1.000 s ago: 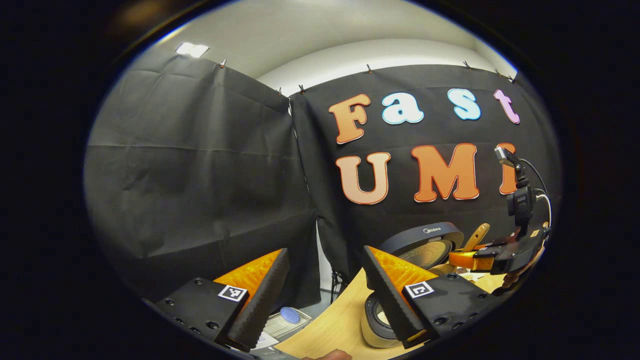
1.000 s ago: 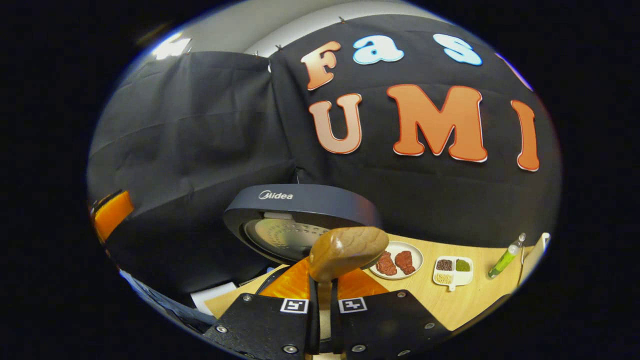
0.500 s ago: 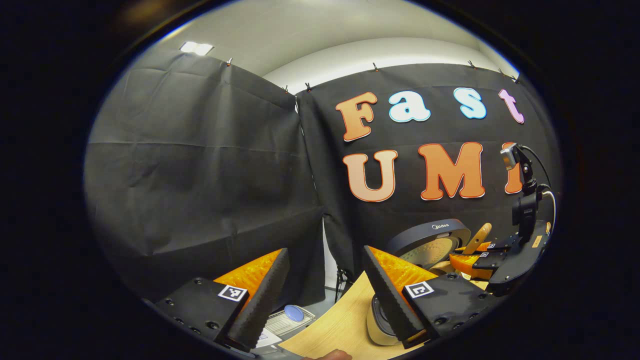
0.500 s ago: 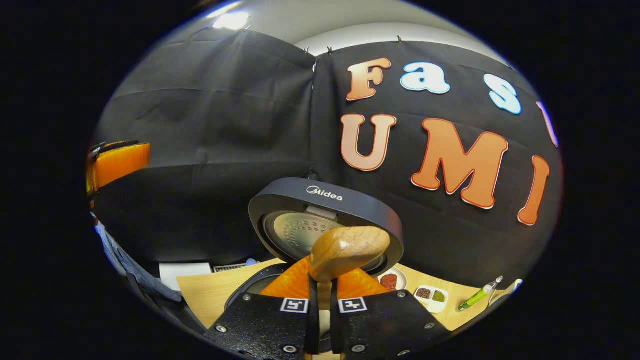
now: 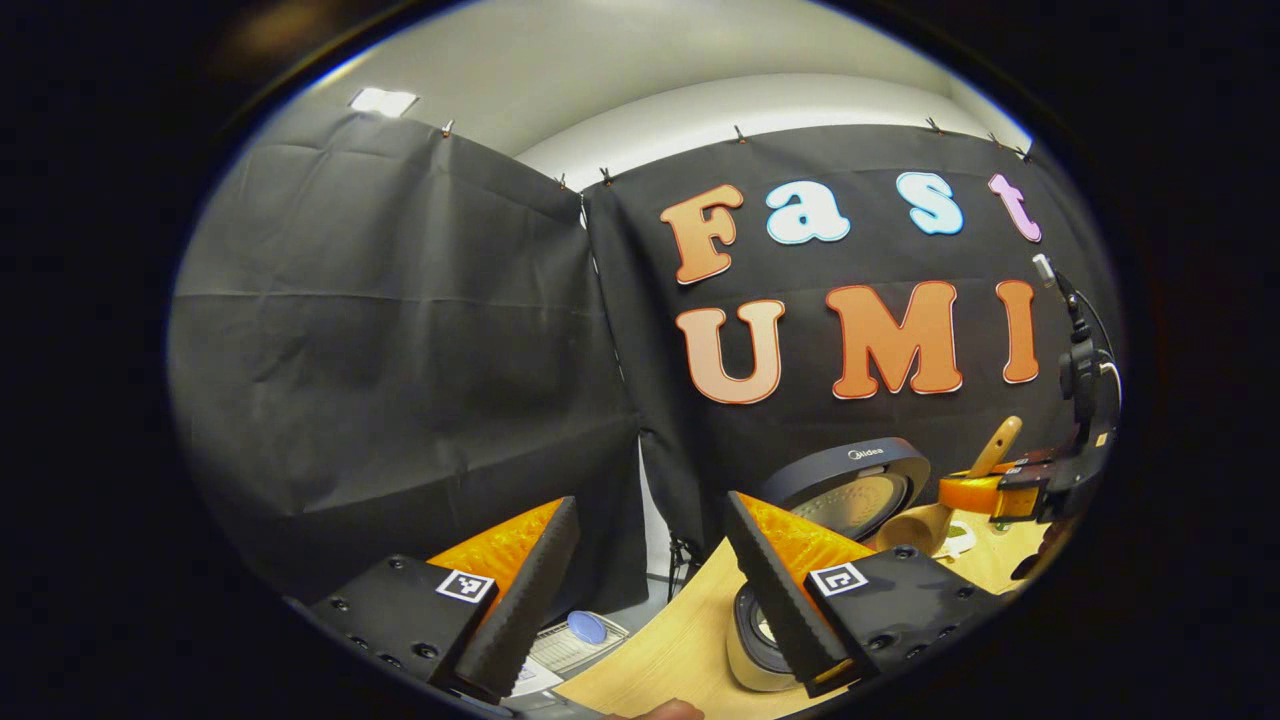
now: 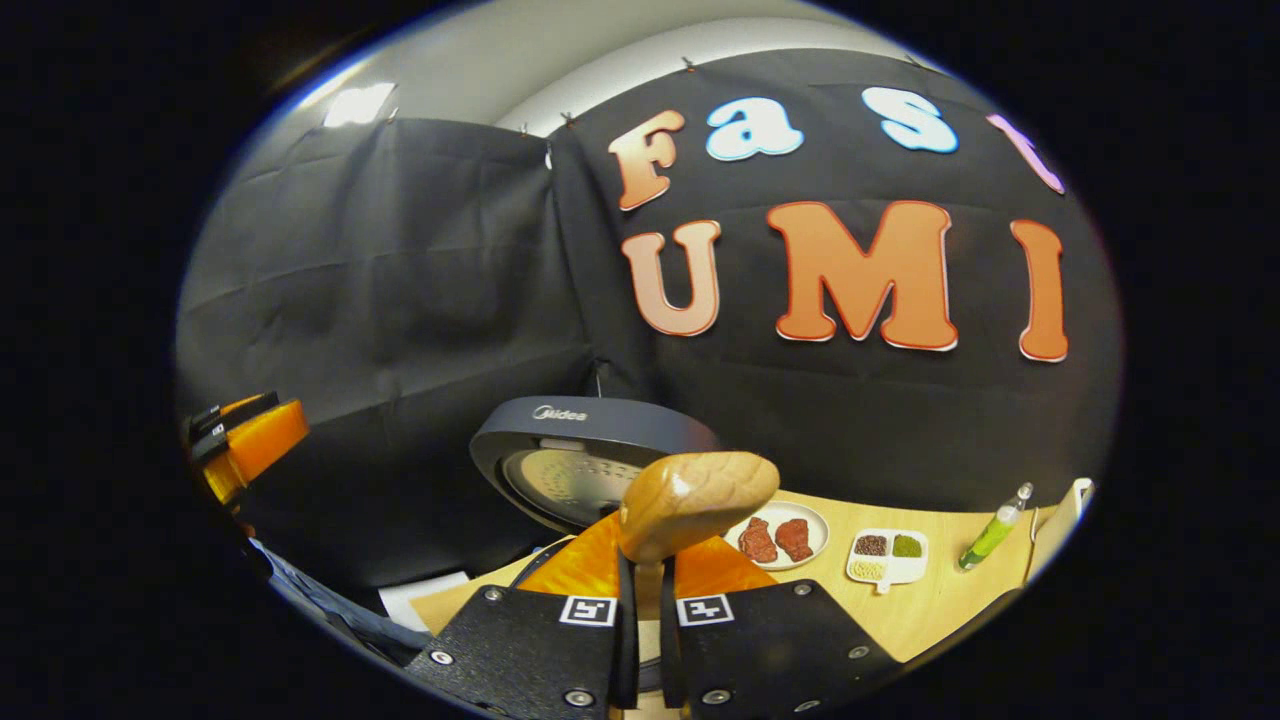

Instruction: Close the left gripper, press the button to open the rice cooker; take a wooden spoon from the chopstick holder with the right hand, scoop a spoonful of rice and pour it into the rice cooker, then put the wooden spoon back into the chopstick holder.

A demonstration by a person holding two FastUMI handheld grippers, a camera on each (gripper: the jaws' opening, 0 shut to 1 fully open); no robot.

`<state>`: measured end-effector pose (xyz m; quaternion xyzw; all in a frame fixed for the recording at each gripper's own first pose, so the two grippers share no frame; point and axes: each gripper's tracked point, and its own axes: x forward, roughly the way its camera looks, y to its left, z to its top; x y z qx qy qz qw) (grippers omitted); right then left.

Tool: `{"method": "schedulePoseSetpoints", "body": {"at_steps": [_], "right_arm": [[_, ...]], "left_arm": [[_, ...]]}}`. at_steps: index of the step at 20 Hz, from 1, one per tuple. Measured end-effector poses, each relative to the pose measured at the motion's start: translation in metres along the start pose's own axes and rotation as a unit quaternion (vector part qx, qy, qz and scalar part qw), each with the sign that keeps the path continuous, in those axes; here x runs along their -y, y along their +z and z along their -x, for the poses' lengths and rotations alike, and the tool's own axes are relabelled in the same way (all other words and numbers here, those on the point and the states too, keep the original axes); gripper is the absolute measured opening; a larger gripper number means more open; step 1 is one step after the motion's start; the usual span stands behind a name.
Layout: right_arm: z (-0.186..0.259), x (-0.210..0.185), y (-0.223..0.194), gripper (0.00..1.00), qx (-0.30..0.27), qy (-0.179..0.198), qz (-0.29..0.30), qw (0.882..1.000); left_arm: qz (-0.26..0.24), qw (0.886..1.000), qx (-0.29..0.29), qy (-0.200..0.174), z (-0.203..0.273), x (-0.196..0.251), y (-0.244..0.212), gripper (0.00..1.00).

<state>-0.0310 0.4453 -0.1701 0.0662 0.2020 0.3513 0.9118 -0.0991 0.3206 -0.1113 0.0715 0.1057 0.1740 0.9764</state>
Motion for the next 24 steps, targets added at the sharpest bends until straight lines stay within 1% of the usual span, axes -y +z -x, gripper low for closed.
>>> {"method": "schedulePoseSetpoints", "body": {"at_steps": [1, 2, 4, 6, 8, 11, 13, 15, 17, 19, 21, 24], "right_arm": [[0.008, 0.013, 0.0, 0.08, 0.0, -0.01, -0.006, 1.0], [0.016, 0.026, -0.001, 0.08, 0.0, -0.019, -0.011, 1.0], [0.038, 0.057, -0.008, 0.08, -0.006, -0.043, -0.024, 0.999], [0.06, 0.093, -0.02, 0.08, -0.014, -0.075, -0.041, 0.996], [0.083, 0.132, -0.039, 0.08, -0.031, -0.106, -0.063, 0.992], [0.123, 0.189, -0.057, 0.08, -0.044, -0.152, -0.093, 0.983], [0.15, 0.222, -0.072, 0.08, -0.054, -0.181, -0.104, 0.976], [0.175, 0.252, -0.087, 0.08, -0.064, -0.207, -0.117, 0.969], [0.198, 0.277, -0.098, 0.08, -0.072, -0.23, -0.129, 0.962], [0.219, 0.299, -0.115, 0.08, -0.083, -0.252, -0.137, 0.954], [0.236, 0.313, -0.132, 0.08, -0.094, -0.268, -0.146, 0.948], [0.253, 0.321, -0.155, 0.08, -0.114, -0.277, -0.16, 0.94]], "left_arm": [[-0.001, 1.0, 0.002, -0.003, 0.0, 0.005, 0.003, 0.91], [-0.001, 1.0, 0.003, -0.008, 0.001, 0.012, 0.005, 0.99], [-0.002, 1.0, 0.007, -0.015, 0.004, 0.026, 0.011, 0.99], [-0.008, 1.0, 0.015, -0.024, 0.006, 0.039, 0.018, 1.0], [-0.014, 1.0, 0.019, -0.016, 0.006, 0.041, 0.026, 0.97], [-0.024, 0.999, 0.027, 0.008, 0.013, 0.043, 0.039, 0.93], [-0.016, 0.999, 0.027, 0.009, 0.017, 0.056, 0.046, 0.91], [-0.004, 1.0, 0.022, 0.011, 0.02, 0.069, 0.051, 0.91], [0.004, 1.0, 0.019, 0.009, 0.023, 0.083, 0.057, 0.9], [0.014, 1.0, 0.017, -0.004, 0.026, 0.104, 0.063, 0.91], [0.032, 0.999, 0.011, -0.021, 0.027, 0.121, 0.067, 0.91], [0.056, 0.998, 0.0, -0.021, 0.026, 0.126, 0.068, 0.9]]}}
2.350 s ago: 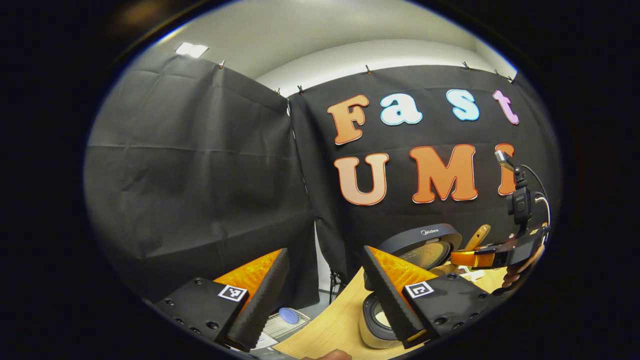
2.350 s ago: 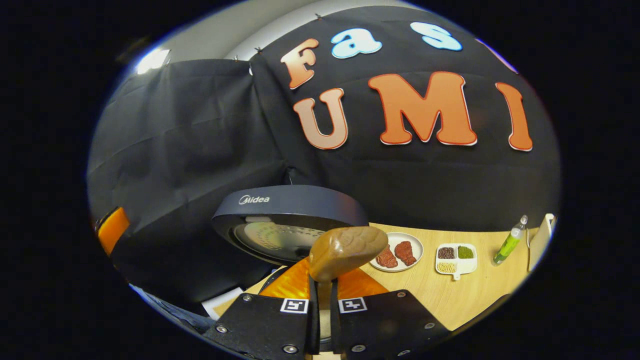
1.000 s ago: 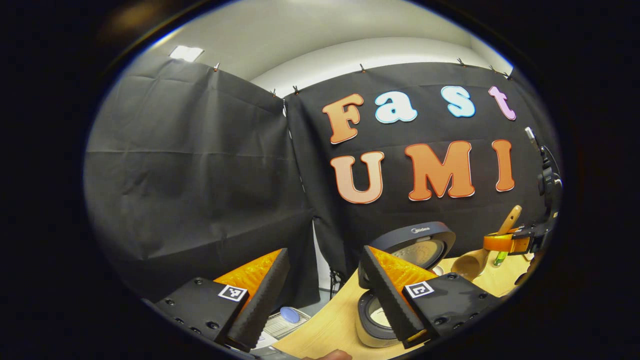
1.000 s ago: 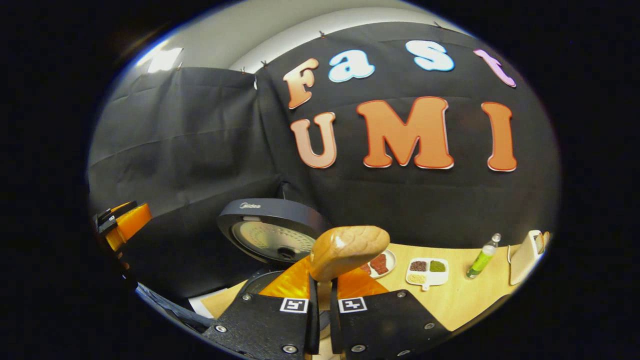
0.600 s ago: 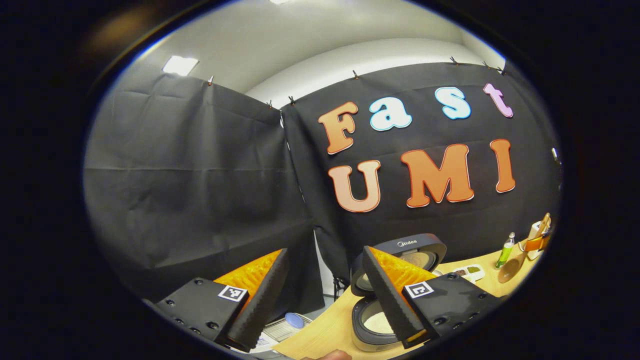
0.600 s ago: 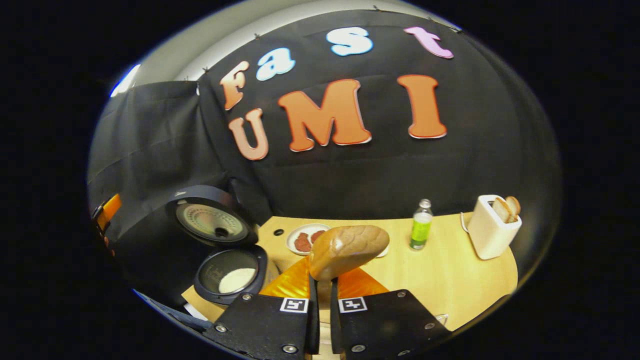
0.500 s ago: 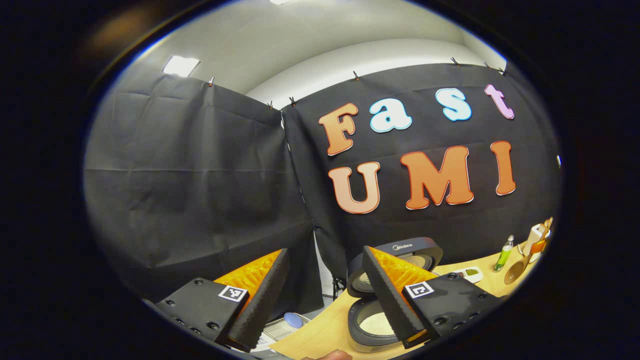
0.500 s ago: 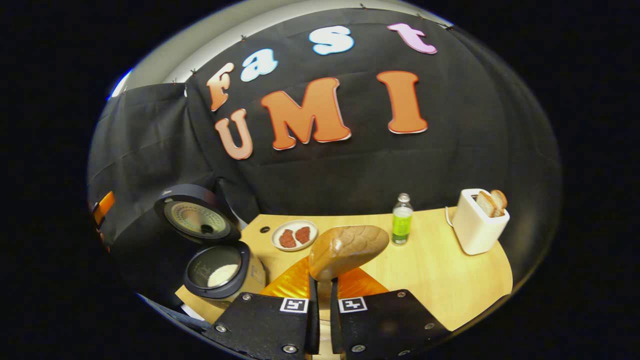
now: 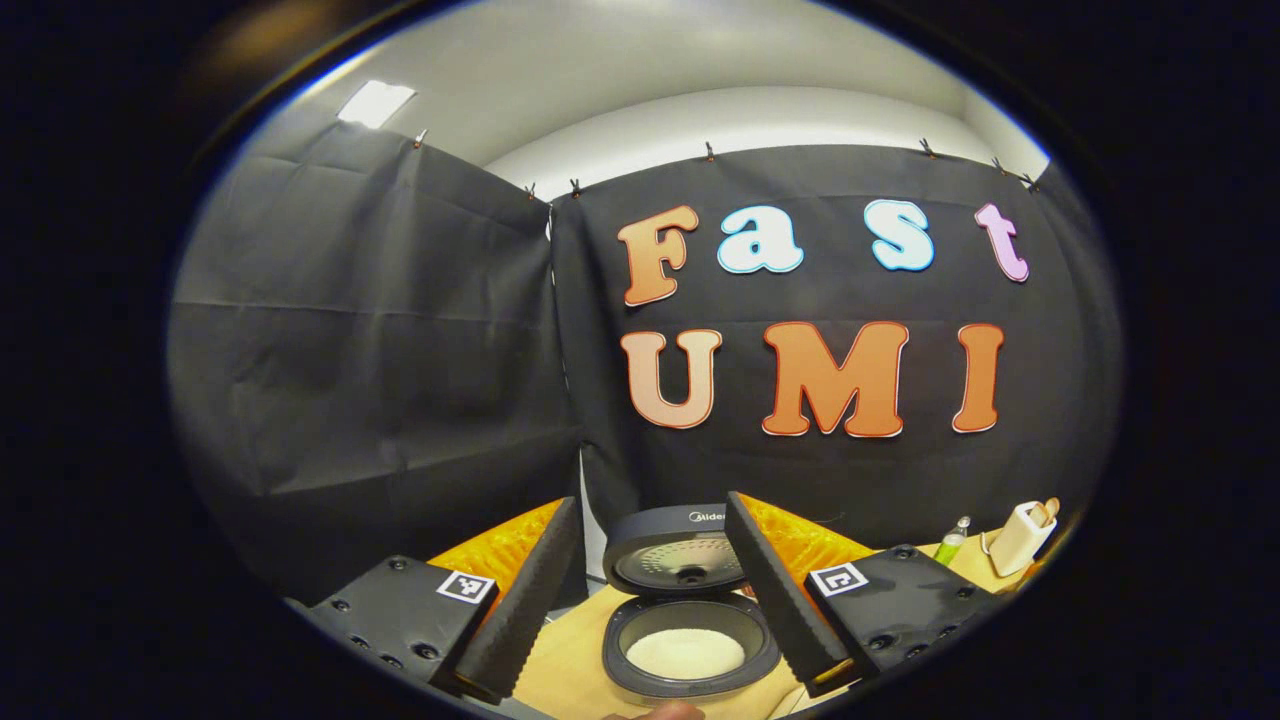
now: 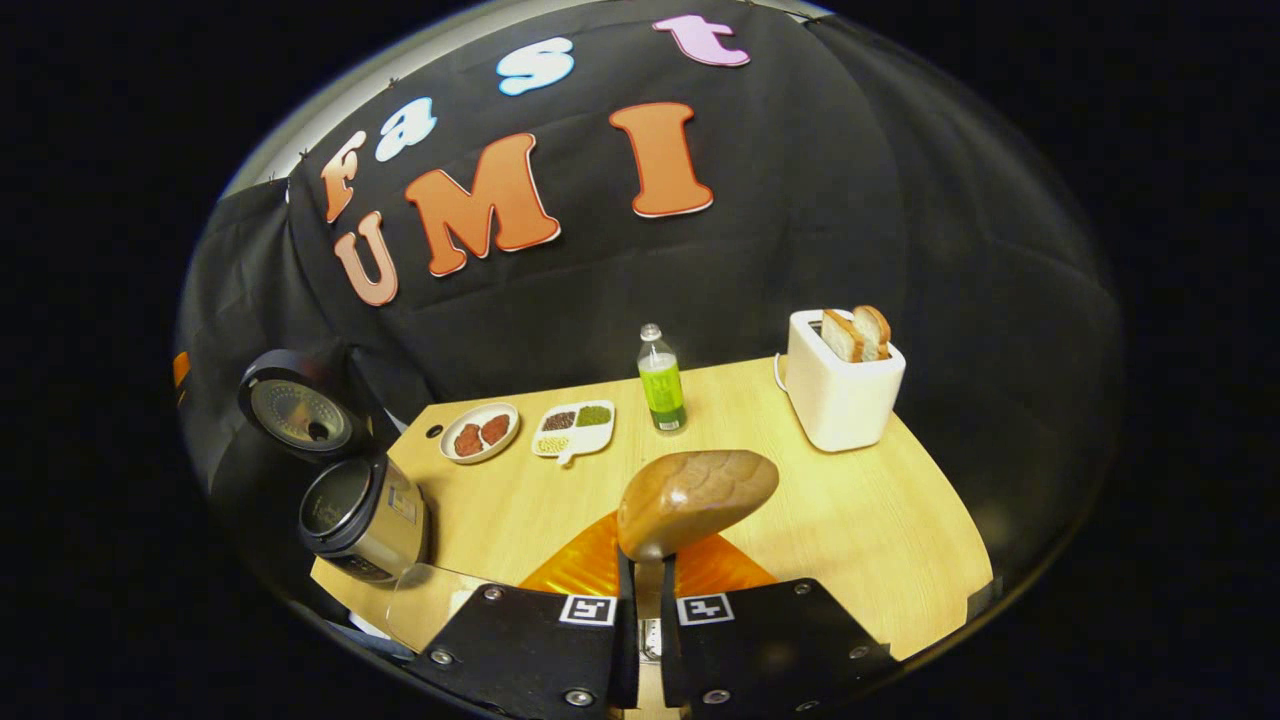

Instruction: Close the left gripper, press the button to open the rice cooker; take a wooden spoon from the chopstick holder with the right hand, scoop a spoonful of rice and pour it into the rice cooker, then put the wooden spoon back into the chopstick holder.

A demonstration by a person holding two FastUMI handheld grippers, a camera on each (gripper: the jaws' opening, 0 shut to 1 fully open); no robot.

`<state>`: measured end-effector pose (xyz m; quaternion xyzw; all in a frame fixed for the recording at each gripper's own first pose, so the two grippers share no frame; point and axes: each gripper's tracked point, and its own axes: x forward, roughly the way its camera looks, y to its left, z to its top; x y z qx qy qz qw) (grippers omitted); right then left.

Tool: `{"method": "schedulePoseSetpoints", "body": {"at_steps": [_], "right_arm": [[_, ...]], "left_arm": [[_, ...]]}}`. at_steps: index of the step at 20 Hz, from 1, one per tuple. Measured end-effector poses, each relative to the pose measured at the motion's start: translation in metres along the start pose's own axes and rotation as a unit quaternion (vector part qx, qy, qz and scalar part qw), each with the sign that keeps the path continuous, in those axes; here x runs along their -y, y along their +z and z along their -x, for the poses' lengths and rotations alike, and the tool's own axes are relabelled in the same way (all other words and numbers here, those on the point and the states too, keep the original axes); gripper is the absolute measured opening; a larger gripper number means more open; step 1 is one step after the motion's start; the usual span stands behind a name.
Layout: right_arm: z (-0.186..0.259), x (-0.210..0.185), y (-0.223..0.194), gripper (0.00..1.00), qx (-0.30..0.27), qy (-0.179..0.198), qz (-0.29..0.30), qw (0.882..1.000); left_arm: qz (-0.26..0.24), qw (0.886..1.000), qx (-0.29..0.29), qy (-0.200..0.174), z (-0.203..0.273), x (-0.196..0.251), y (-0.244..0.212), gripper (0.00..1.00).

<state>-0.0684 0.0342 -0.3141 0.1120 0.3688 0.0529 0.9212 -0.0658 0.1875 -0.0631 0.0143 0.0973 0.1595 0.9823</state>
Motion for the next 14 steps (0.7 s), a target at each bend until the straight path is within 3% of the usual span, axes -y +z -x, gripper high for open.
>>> {"method": "schedulePoseSetpoints", "body": {"at_steps": [4, 9, 10, 11, 12, 13, 14], "right_arm": [[-0.003, 0.005, -0.028, 0.08, -0.024, 0.004, -0.005, 1.0], [-0.01, 0.008, -0.065, 0.08, -0.057, -0.009, -0.005, 0.998], [-0.01, 0.009, -0.072, 0.08, -0.063, -0.013, -0.012, 0.998], [-0.012, 0.008, -0.078, 0.08, -0.068, -0.014, -0.021, 0.997], [-0.013, 0.007, -0.082, 0.08, -0.073, -0.017, -0.031, 0.997], [-0.015, 0.007, -0.086, 0.08, -0.076, -0.02, -0.038, 0.996], [-0.014, 0.006, -0.093, 0.09, -0.077, -0.025, -0.044, 0.996]], "left_arm": [[0.004, 1.0, -0.003, 0.017, 0.004, -0.002, -0.001, 0.92], [-0.003, 1.0, -0.007, 0.012, -0.002, 0.002, -0.002, 1.0], [-0.003, 1.0, -0.008, 0.009, -0.004, 0.004, -0.002, 0.91], [-0.003, 1.0, -0.009, 0.006, -0.008, 0.005, -0.003, 0.91], [-0.003, 1.0, -0.01, 0.001, -0.012, 0.008, -0.004, 1.0], [-0.003, 1.0, -0.011, -0.003, -0.015, 0.011, -0.005, 0.91], [-0.003, 1.0, -0.013, -0.008, -0.019, 0.016, -0.006, 0.91]]}}
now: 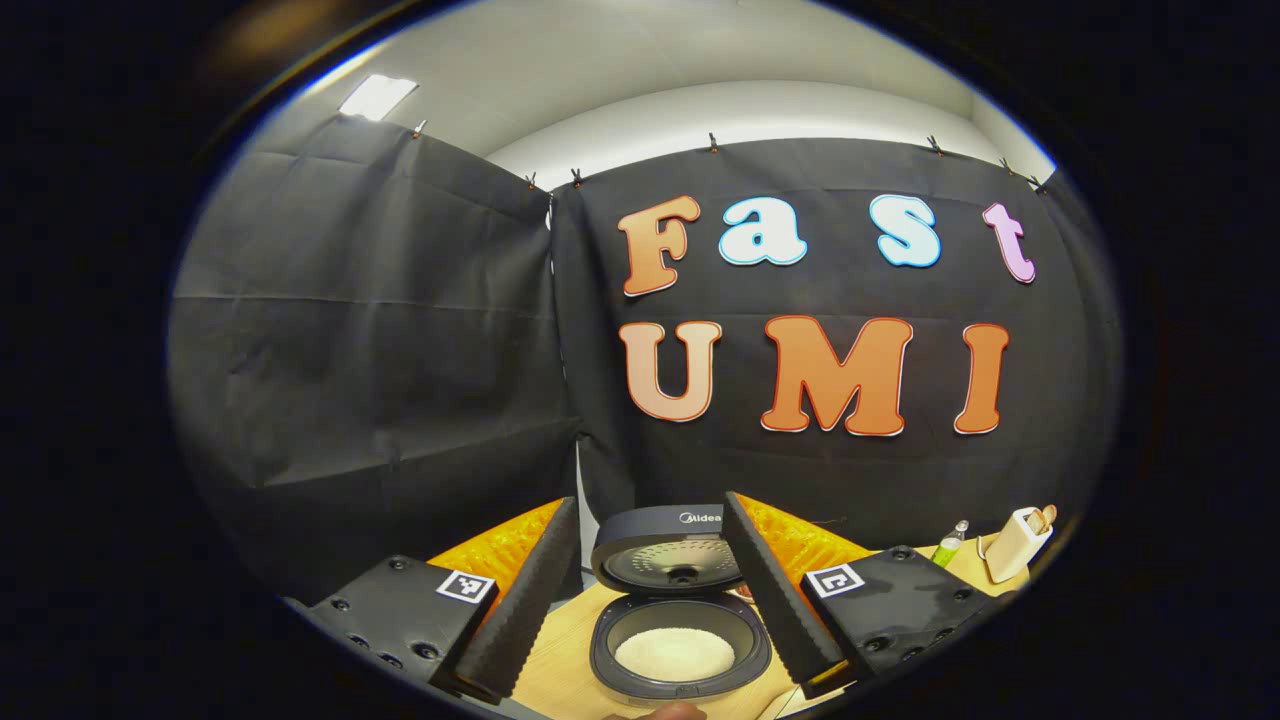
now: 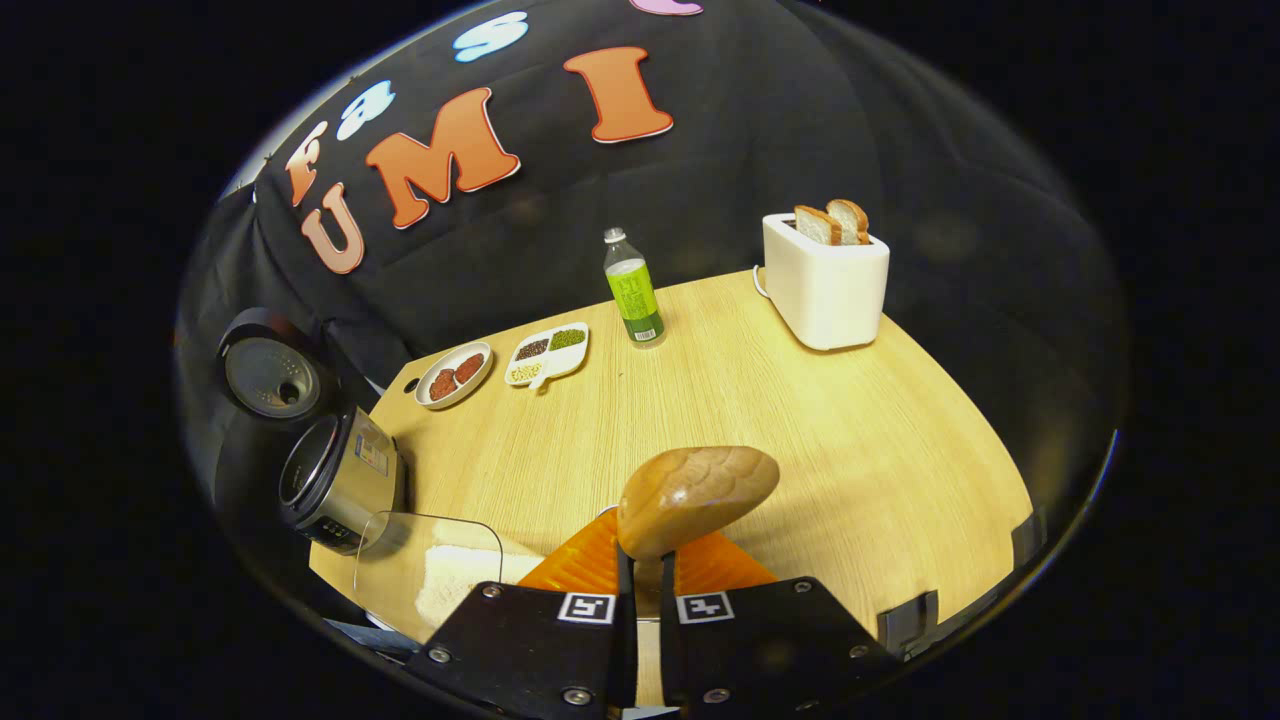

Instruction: Close the left gripper, press the button to open the rice cooker; take a wooden spoon from the chopstick holder with the right hand, scoop a spoonful of rice and pour it into the rice cooker, then put the wooden spoon back into the chopstick holder.

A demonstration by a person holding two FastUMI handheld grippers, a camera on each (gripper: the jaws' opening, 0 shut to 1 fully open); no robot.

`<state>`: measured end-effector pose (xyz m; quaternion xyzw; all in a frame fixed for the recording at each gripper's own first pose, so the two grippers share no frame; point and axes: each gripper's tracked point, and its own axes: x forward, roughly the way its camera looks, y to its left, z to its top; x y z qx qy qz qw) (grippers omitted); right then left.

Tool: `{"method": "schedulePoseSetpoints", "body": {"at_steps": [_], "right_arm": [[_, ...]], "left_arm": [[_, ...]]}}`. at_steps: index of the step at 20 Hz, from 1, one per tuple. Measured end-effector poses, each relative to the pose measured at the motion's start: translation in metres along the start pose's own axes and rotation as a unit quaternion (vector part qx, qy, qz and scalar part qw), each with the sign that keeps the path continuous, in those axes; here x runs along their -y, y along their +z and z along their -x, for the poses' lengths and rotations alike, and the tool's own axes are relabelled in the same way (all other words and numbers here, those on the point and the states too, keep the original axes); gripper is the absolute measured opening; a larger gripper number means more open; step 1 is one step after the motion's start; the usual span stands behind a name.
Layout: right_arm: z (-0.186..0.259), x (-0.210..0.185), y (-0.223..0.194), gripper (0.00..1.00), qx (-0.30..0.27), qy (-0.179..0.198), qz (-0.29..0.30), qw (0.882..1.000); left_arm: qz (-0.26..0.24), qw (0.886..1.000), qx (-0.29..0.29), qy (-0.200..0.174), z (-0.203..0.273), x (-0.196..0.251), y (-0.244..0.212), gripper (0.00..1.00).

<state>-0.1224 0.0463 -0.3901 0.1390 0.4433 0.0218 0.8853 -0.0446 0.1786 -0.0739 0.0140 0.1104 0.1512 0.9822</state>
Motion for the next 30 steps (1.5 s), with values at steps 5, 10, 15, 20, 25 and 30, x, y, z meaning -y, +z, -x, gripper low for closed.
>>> {"method": "schedulePoseSetpoints", "body": {"at_steps": [5, 10, 15, 20, 25, 30], "right_arm": [[-0.002, -0.005, -0.015, 0.15, -0.031, 0.008, -0.01, 0.999], [0.011, 0.016, -0.018, 0.4, -0.042, -0.025, -0.026, 0.998], [0.045, 0.039, 0.014, 0.7, 0.013, -0.068, -0.052, 0.996], [0.085, 0.063, 0.062, 0.77, 0.089, -0.106, -0.059, 0.989], [0.11, 0.076, 0.081, 0.76, 0.121, -0.128, -0.049, 0.983], [0.108, 0.074, 0.083, 0.77, 0.134, -0.125, -0.044, 0.982]], "left_arm": [[-0.002, 1.0, -0.009, -0.025, -0.025, 0.013, -0.006, 0.9], [-0.019, 0.999, -0.014, -0.044, -0.062, 0.026, 0.002, 0.9], [-0.046, 0.997, -0.037, -0.043, -0.127, 0.027, 0.001, 0.9], [-0.019, 0.985, -0.153, -0.075, -0.177, 0.048, -0.062, 0.97], [-0.009, 0.972, -0.223, -0.073, -0.179, 0.057, -0.097, 0.98], [0.006, 0.947, -0.315, -0.065, -0.152, 0.056, -0.142, 0.94]]}}
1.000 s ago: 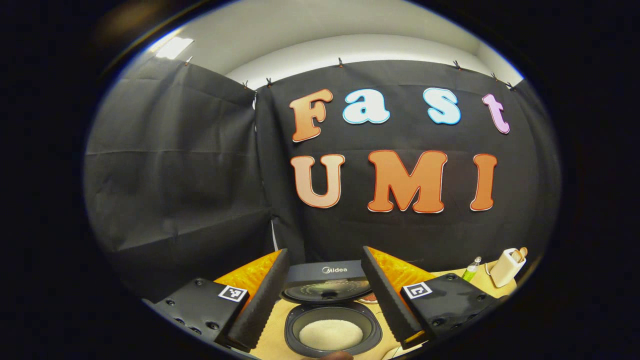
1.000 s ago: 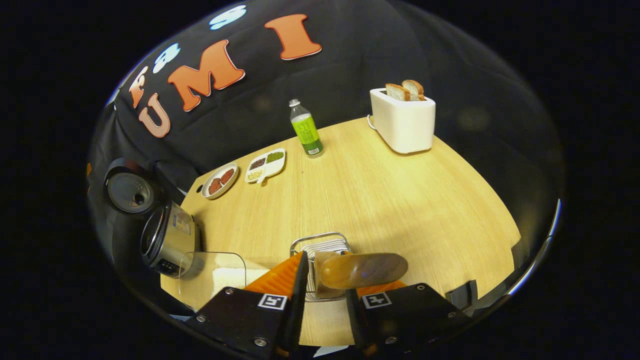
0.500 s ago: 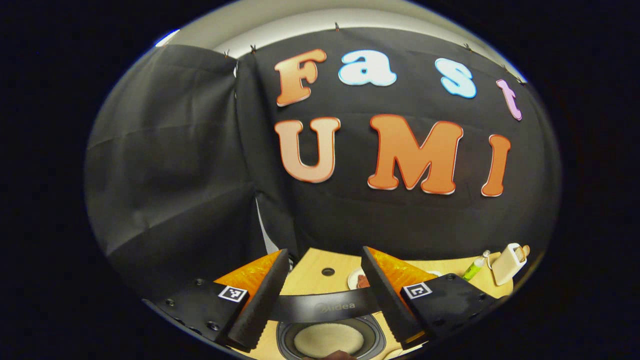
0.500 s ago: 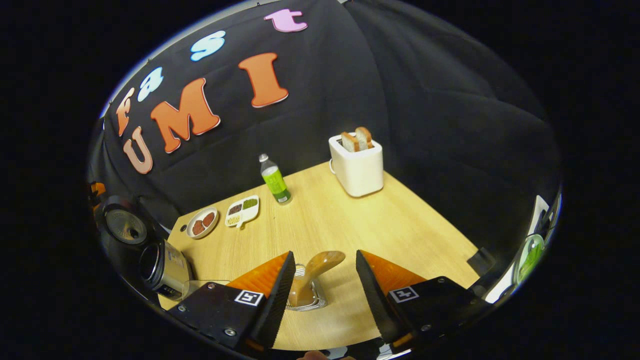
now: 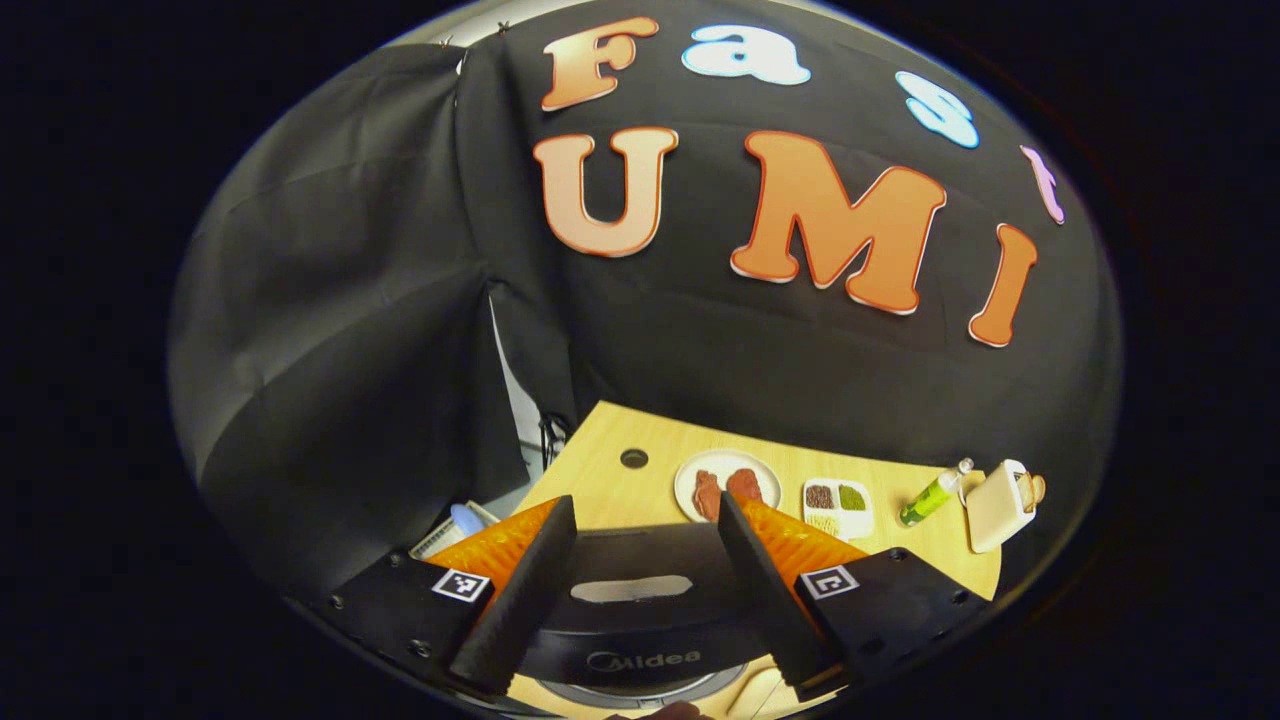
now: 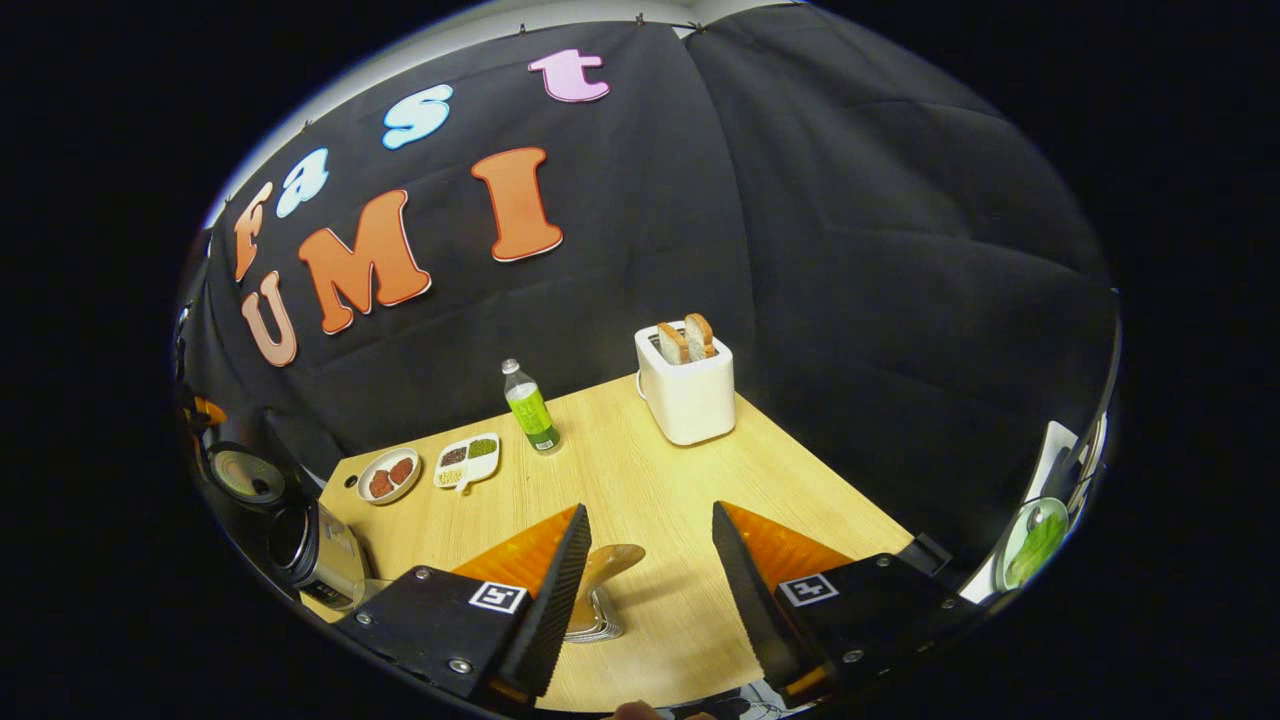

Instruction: Close the left gripper, press the button to open the rice cooker; take a wooden spoon from the chopstick holder with the right hand, scoop a spoonful of rice and pour it into the rice cooker, then put the wooden spoon back into the chopstick holder.

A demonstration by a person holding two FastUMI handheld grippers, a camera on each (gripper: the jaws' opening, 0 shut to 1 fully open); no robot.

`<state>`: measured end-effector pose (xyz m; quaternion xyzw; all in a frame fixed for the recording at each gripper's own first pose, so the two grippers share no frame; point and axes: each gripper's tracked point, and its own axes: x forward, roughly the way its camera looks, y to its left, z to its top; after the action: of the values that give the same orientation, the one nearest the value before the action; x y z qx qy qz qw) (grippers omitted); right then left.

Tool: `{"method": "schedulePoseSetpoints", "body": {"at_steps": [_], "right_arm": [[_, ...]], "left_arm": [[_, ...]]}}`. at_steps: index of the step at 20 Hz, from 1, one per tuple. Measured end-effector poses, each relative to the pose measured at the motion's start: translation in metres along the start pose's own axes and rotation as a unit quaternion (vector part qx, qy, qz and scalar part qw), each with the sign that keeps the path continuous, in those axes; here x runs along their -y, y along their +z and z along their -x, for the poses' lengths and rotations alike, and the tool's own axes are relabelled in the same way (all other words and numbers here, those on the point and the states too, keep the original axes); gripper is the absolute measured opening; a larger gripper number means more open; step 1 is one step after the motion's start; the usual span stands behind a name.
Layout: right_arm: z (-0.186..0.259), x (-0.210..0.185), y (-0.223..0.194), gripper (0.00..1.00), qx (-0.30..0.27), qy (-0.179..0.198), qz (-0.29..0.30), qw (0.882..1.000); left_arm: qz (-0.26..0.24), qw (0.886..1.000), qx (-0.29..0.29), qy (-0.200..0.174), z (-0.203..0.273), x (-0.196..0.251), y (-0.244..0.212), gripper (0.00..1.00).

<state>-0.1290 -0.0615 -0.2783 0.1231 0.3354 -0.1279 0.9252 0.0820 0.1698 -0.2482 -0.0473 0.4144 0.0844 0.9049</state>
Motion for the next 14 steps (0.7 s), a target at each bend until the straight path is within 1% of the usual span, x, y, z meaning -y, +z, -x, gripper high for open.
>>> {"method": "schedulePoseSetpoints", "body": {"at_steps": [1, 3, 4, 5, 6, 7, 10, 11, 12, 13, 14], "right_arm": [[-0.001, -0.004, 0.0, 0.77, -0.001, 0.005, 0.002, 1.0], [-0.004, -0.009, -0.002, 0.77, -0.005, 0.014, 0.009, 1.0], [-0.004, -0.01, -0.002, 0.77, -0.004, 0.018, 0.013, 1.0], [-0.005, -0.012, -0.001, 0.77, -0.003, 0.02, 0.017, 1.0], [-0.007, -0.014, -0.003, 0.77, -0.003, 0.023, 0.021, 0.999], [-0.007, -0.015, -0.005, 0.77, -0.005, 0.026, 0.026, 0.999], [-0.011, -0.018, -0.01, 0.77, -0.012, 0.031, 0.037, 0.999], [-0.012, -0.02, -0.01, 0.77, -0.012, 0.033, 0.041, 0.999], [-0.012, -0.02, -0.011, 0.77, -0.012, 0.033, 0.045, 0.998], [-0.013, -0.022, -0.01, 0.77, -0.013, 0.034, 0.05, 0.998], [-0.013, -0.022, -0.01, 0.77, -0.012, 0.034, 0.055, 0.998]], "left_arm": [[0.006, 0.999, -0.034, 0.01, -0.001, -0.002, -0.016, 0.94], [0.011, 0.995, -0.093, 0.022, 0.006, -0.009, -0.044, 1.0], [0.012, 0.995, -0.093, 0.023, 0.004, -0.008, -0.048, 0.99], [0.008, 0.994, -0.107, 0.026, 0.002, -0.009, -0.057, 0.99], [0.004, 0.992, -0.12, 0.027, 0.002, -0.008, -0.067, 0.96], [0.002, 0.991, -0.134, 0.029, 0.0, -0.004, -0.077, 0.95], [0.01, 0.979, -0.2, 0.034, 0.004, 0.0, -0.11, 0.95], [0.008, 0.975, -0.219, 0.035, 0.004, 0.0, -0.12, 1.0], [0.006, 0.97, -0.241, 0.038, 0.0, 0.0, -0.134, 0.96], [0.009, 0.964, -0.261, 0.043, -0.002, 0.0, -0.145, 0.96], [0.015, 0.959, -0.279, 0.049, -0.007, 0.0, -0.157, 1.0]]}}
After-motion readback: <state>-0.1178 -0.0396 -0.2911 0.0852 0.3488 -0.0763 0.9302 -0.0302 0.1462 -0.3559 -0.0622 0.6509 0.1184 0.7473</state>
